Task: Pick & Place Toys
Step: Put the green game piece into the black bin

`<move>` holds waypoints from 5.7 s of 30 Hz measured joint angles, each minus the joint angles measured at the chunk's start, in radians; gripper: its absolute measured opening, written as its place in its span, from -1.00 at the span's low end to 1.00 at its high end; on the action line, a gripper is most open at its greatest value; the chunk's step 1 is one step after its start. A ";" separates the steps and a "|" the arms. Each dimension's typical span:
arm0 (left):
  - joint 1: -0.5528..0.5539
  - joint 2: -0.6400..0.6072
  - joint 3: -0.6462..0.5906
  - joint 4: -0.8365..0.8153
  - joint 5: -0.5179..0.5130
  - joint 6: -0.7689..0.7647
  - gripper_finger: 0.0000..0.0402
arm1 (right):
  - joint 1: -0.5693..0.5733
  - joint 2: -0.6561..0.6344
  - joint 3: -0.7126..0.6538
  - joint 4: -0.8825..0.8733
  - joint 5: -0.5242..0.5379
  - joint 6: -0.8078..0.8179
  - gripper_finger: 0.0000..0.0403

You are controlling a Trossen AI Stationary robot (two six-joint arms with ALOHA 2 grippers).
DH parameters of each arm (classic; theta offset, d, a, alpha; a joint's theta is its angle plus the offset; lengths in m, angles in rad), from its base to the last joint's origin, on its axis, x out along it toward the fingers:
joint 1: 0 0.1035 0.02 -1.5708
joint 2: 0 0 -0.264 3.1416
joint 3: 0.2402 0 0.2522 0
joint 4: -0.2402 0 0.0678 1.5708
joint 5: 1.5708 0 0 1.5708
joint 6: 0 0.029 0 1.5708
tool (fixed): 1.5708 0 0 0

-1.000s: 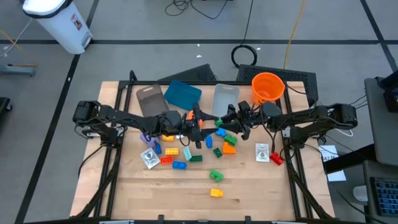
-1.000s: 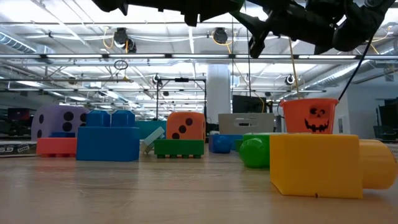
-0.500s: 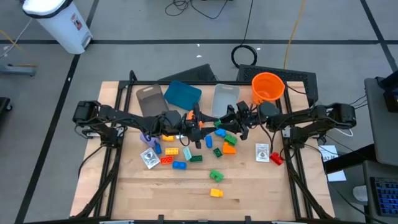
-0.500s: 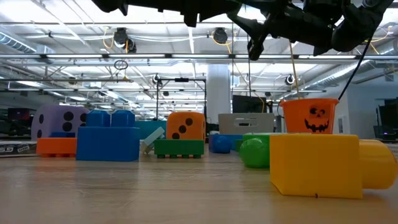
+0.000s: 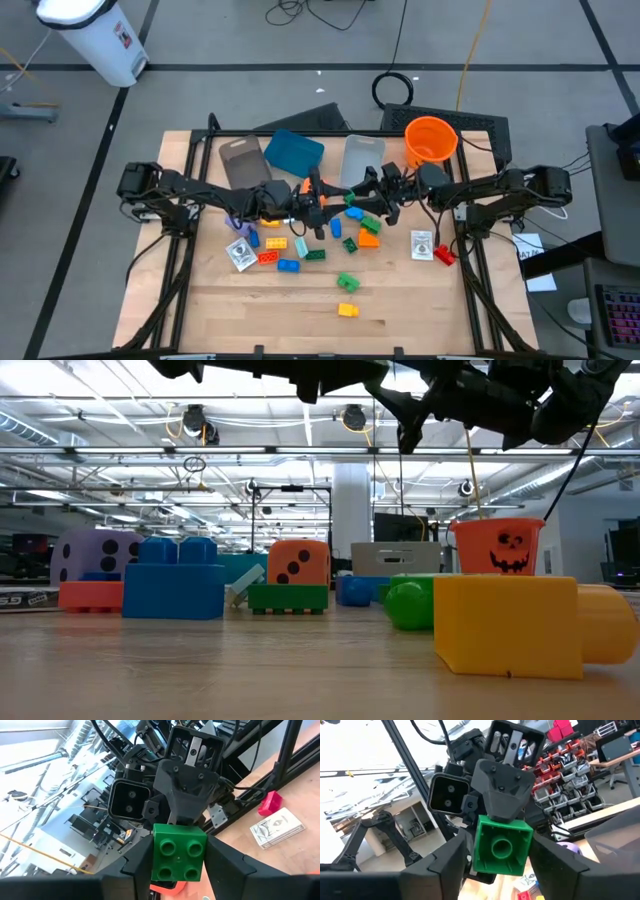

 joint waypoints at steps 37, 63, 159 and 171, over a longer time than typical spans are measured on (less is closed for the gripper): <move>0.433 -0.439 0.001 -0.888 -0.015 -0.378 -0.20 | -0.057 -0.024 0.000 -0.260 -0.005 -0.080 0.07; 0.768 0.030 0.268 -1.347 0.192 -0.430 -0.21 | 0.135 -0.024 -0.001 -0.532 0.314 -0.333 0.03; 0.947 0.156 0.053 -1.229 0.156 -0.415 0.04 | 0.134 -0.024 -0.001 -0.562 0.366 -0.313 0.03; 0.930 0.046 0.055 -1.258 0.083 -0.412 0.05 | 0.134 -0.024 -0.001 -0.562 0.369 -0.340 0.03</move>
